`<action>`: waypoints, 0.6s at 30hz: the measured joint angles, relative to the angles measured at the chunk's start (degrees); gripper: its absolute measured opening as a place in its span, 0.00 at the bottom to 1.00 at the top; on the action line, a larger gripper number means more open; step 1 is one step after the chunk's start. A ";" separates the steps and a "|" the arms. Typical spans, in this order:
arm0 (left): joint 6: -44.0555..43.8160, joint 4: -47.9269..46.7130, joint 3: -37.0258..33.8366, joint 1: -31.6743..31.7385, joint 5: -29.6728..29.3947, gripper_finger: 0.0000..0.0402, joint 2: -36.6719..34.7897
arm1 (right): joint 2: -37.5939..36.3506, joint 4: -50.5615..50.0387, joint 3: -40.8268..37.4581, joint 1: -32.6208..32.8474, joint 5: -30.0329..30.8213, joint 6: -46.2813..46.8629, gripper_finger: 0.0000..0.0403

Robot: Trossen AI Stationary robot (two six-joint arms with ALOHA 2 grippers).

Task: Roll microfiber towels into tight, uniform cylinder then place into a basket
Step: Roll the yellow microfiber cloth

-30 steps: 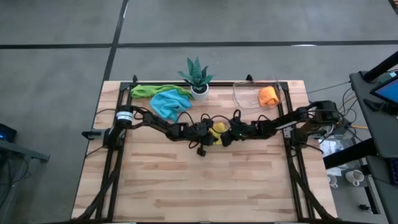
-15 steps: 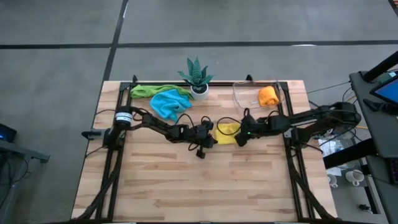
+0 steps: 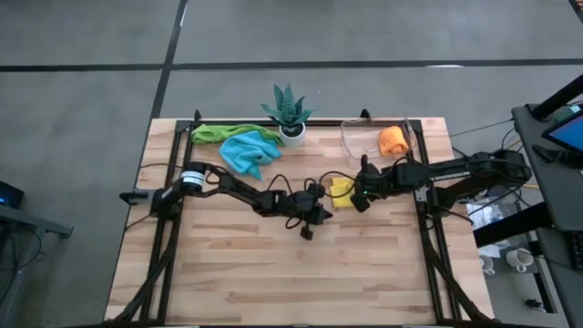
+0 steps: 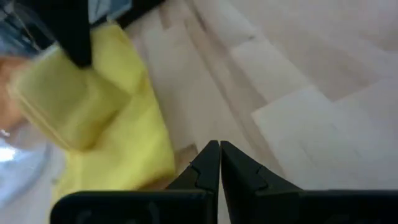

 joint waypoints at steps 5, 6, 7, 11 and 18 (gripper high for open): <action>5.58 -1.73 1.93 1.25 -11.18 0.00 -0.34 | 1.71 0.52 0.37 0.14 -1.69 -1.80 0.02; 6.33 -3.52 2.63 1.75 -11.70 0.00 -0.34 | 1.88 0.56 0.37 0.14 -2.00 -1.99 0.02; 7.14 -5.69 3.42 2.33 -12.11 0.00 -0.34 | 2.24 0.73 0.37 0.14 -2.33 -2.30 0.02; 7.72 -11.38 6.76 4.95 -11.57 0.00 -0.22 | 2.68 1.38 0.40 0.16 -3.08 -4.06 0.02; 7.91 -18.26 9.62 8.07 -2.59 0.00 1.08 | 2.07 2.33 0.41 0.14 -3.11 -4.79 0.02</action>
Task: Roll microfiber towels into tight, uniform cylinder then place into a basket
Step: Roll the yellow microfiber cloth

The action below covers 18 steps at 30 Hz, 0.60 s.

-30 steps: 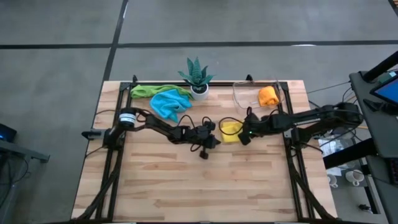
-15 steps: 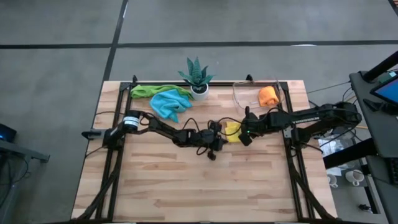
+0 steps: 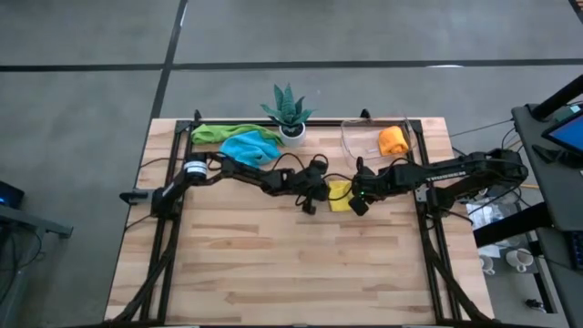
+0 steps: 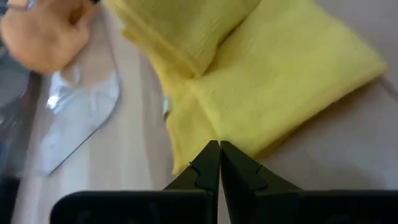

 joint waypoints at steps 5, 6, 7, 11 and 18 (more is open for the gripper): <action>0.93 0.33 0.80 0.43 1.29 0.00 1.03 | 0.32 0.08 0.00 -0.01 -0.02 -0.02 0.02; 0.92 0.37 1.13 0.57 1.27 0.00 1.27 | 0.41 0.12 0.00 0.01 -0.02 -0.02 0.02; 0.93 0.48 1.45 0.65 1.18 0.00 1.54 | 0.42 0.16 0.00 -0.01 -0.04 -0.02 0.02; 0.42 -0.26 2.19 0.67 1.21 0.00 2.23 | 0.30 0.24 0.00 -0.01 -0.10 -0.01 0.02; -3.98 -2.84 1.11 0.43 1.47 0.00 2.14 | 0.13 0.90 0.00 -0.01 0.71 1.88 0.02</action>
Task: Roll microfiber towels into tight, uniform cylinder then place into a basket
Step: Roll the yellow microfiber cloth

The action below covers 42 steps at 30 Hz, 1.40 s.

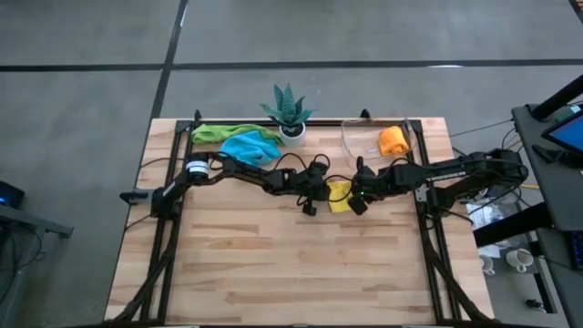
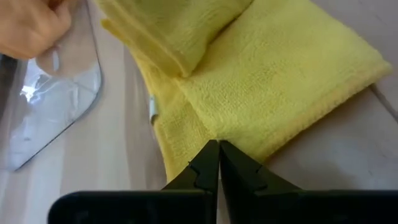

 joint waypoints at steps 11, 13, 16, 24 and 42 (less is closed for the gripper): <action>-0.02 -0.49 -0.75 -0.97 0.75 0.00 0.04 | -0.98 0.10 0.00 -0.15 4.47 4.20 0.02; -0.18 -0.49 -0.89 -1.01 0.75 0.00 0.04 | -0.83 -0.04 -0.01 -0.15 4.98 4.49 0.02; -0.91 -0.32 -0.95 -1.05 0.77 0.00 0.04 | -0.41 -0.58 -0.02 -0.15 5.79 4.45 0.02; -1.18 -0.06 -1.00 -1.16 0.84 0.00 0.07 | 3.00 -2.42 0.76 -0.11 9.34 4.17 0.02; -7.26 -1.18 -1.54 -1.29 1.30 0.00 -2.26 | 23.02 -11.11 17.33 3.42 15.21 -1.81 0.02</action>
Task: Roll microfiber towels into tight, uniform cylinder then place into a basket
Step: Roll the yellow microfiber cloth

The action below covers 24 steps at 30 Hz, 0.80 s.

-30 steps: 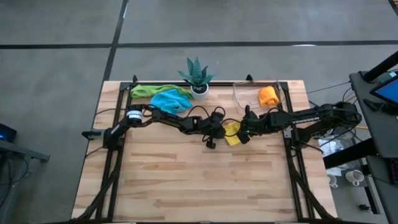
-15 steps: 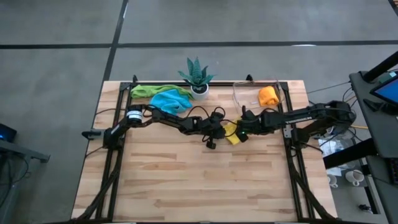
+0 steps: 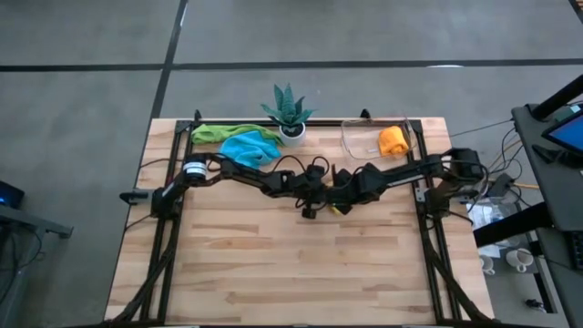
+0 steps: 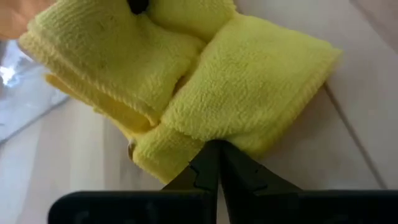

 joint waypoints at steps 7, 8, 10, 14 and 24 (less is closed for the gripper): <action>-0.02 -0.46 -4.79 -0.04 0.30 0.00 -6.93 | 0.66 -0.11 2.18 2.87 0.91 -0.11 0.02; -0.02 -0.24 -5.80 -0.04 0.28 0.00 -8.32 | 0.54 -0.11 2.21 3.09 1.09 -0.11 0.02; -0.02 -0.49 -8.21 -0.04 0.26 0.00 -10.63 | 0.50 -0.14 2.25 3.10 1.10 -0.05 0.02; -0.02 -1.06 -13.45 -0.09 0.66 0.00 -16.88 | 0.78 0.71 1.87 3.14 1.19 0.09 0.02; -6.60 9.08 -27.82 3.26 -0.09 0.00 -31.24 | 0.74 6.39 2.38 4.10 0.62 -1.35 0.02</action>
